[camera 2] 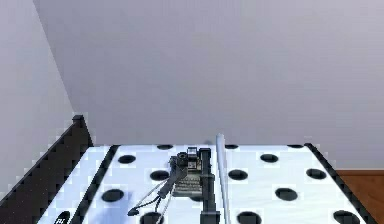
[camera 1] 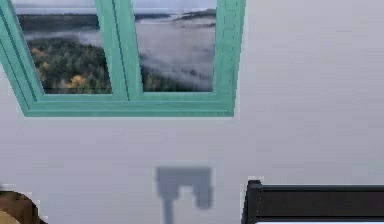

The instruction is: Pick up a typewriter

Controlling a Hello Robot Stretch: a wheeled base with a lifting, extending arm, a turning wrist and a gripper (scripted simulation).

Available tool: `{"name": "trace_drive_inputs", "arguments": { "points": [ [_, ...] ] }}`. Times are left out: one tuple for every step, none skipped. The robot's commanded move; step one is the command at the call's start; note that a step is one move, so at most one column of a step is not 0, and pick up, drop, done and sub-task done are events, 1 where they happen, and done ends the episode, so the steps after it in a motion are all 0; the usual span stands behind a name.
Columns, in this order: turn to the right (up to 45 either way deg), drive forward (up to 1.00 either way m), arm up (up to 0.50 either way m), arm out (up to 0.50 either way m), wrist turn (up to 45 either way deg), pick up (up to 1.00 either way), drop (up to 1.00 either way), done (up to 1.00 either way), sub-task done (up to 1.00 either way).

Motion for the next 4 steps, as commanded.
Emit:
{"name": "trace_drive_inputs", "arguments": {
  "points": [
    [0.0, 0.00, 0.00, 0.00, 45.0, 0.00, 0.00, 0.00, 0.00],
    [0.0, 0.00, 0.00, 0.00, 45.0, 0.00, 0.00, 0.00, 0.00],
    [0.0, 0.00, 0.00, 0.00, 42.0, 0.00, 0.00, 0.00, 0.00],
    [0.0, 0.00, -0.30, 0.00, 0.0, 0.00, 0.00, 0.00, 0.00]
  ]
}}
